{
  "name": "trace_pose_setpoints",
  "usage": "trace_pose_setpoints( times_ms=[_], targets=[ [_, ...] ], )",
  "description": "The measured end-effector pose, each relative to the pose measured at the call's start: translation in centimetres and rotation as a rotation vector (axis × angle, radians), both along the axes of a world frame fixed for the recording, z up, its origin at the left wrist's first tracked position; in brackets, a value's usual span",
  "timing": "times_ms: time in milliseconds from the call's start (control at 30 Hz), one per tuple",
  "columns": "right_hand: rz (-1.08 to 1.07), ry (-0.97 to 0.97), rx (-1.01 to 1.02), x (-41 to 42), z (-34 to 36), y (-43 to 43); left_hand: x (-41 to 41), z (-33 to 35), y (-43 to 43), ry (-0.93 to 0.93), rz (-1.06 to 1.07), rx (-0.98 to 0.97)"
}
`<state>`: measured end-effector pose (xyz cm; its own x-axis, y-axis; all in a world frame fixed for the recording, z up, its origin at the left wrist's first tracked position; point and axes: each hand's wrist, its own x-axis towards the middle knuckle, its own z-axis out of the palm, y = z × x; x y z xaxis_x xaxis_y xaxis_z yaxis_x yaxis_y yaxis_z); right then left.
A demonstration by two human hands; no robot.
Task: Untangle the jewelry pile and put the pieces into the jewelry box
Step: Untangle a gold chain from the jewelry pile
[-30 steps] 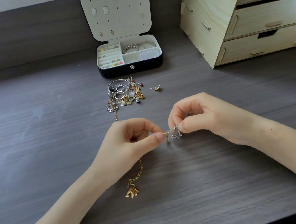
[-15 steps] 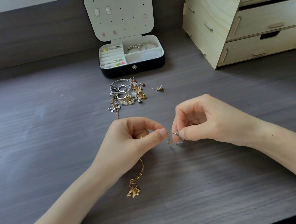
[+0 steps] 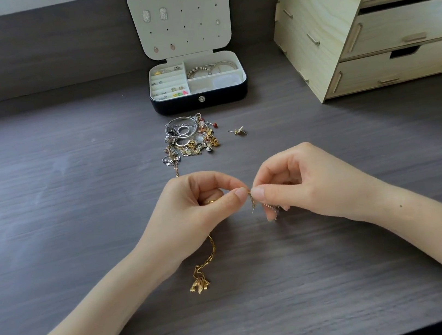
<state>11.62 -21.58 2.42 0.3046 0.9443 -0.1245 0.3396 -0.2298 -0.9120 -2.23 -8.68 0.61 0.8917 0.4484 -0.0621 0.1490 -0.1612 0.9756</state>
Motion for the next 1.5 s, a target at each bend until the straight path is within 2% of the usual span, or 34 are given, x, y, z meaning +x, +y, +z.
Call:
trace_pose_setpoints(
  times_ms=[233,367,833,1033,1200,1300,1333,1433,1467,1500],
  targets=[
    [-0.044,0.117,0.013,0.1,0.3,0.0,0.0,-0.5,0.0,-0.034,-0.009,0.04],
    [-0.053,0.113,-0.01,0.2,0.3,0.1,0.0,-0.6,-0.1,-0.037,-0.021,0.012],
    [-0.12,0.062,-0.08,-0.6,0.4,0.6,0.2,0.2,-0.5,-0.067,0.039,-0.198],
    [-0.126,0.041,-0.096,-0.6,0.3,0.6,0.2,0.5,-0.2,-0.116,0.032,-0.434],
    [-0.123,0.045,-0.113,-0.6,0.4,0.6,0.3,0.5,-0.4,-0.133,0.04,-0.444],
    [-0.115,0.07,-0.09,-0.5,0.4,0.6,0.3,0.4,-0.5,-0.18,0.058,-0.285],
    [-0.117,0.084,-0.077,-0.5,0.4,0.6,0.2,0.3,-0.4,-0.185,0.062,-0.162],
    [-0.12,0.133,-0.059,-0.3,0.5,0.5,-0.1,-0.3,0.4,-0.106,0.105,0.401],
    [-0.12,0.143,-0.058,-0.2,0.6,0.5,-0.2,-0.3,0.7,-0.086,0.114,0.503],
    [-0.123,0.15,-0.056,-0.2,0.6,0.5,-0.2,-0.3,0.8,-0.084,0.108,0.517]
  ],
)
